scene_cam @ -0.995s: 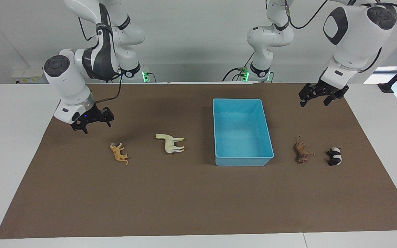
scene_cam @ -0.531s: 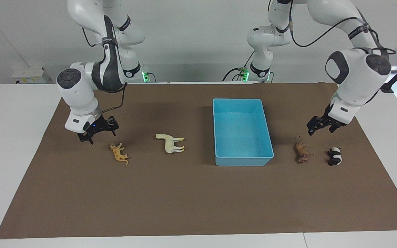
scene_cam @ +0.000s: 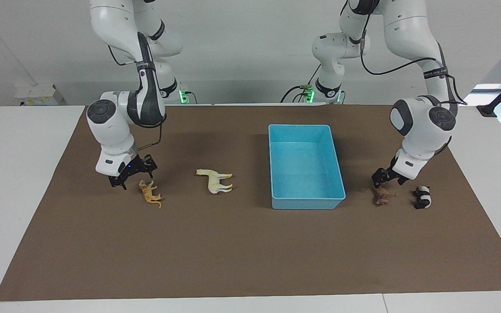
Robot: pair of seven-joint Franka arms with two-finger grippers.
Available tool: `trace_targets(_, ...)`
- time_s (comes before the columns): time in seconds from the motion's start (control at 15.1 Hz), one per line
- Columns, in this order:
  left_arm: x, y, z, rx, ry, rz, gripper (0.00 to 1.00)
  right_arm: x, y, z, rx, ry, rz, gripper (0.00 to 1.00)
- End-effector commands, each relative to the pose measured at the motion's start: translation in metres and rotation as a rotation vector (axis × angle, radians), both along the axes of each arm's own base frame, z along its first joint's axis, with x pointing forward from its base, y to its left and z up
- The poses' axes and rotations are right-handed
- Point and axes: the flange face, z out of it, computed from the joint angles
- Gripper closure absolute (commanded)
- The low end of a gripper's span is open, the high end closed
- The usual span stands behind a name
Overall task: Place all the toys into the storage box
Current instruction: 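Grasp the brown horse with the left gripper while the right grasps the deer, then place the brown horse in the box with the left while the right lifts the deer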
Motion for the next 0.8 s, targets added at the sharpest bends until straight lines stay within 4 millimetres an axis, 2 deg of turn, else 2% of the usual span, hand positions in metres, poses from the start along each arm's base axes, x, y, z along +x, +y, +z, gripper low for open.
trace_targets(0.0,-0.003,-0.001,-0.023,0.015,-0.037,-0.014,0.00,0.002,0.001,-0.024,0.087,-0.008,-0.018,0.00)
trace_targets(0.07,-0.006,0.000,-0.028,0.015,-0.039,-0.016,0.00,0.004,0.003,-0.031,0.101,-0.010,-0.033,0.00)
trace_targets(0.2,-0.011,0.000,-0.042,0.015,-0.036,-0.019,0.00,0.006,0.020,-0.033,0.102,-0.027,-0.010,0.00)
trace_targets(0.4,-0.014,-0.001,-0.047,0.014,-0.036,-0.021,0.00,0.006,0.020,-0.032,0.101,-0.033,-0.001,0.00)
trace_targets(0.46,-0.011,-0.001,-0.044,0.014,-0.039,-0.017,0.13,0.007,0.018,-0.033,0.099,-0.040,0.007,0.00)
trace_targets(0.53,-0.011,-0.001,-0.042,0.014,-0.036,-0.013,0.41,0.008,0.015,-0.032,0.098,-0.050,0.007,0.03)
trace_targets(0.6,-0.011,0.000,-0.043,0.014,-0.031,-0.010,0.62,0.008,0.014,-0.034,0.097,-0.047,0.009,0.03)
trace_targets(0.66,-0.012,0.000,-0.043,0.014,-0.017,-0.010,0.79,0.008,0.013,-0.034,0.097,-0.047,0.009,0.05)
trace_targets(0.73,-0.010,0.001,-0.040,0.012,-0.010,-0.007,0.92,0.007,0.010,-0.034,0.096,-0.046,0.008,0.05)
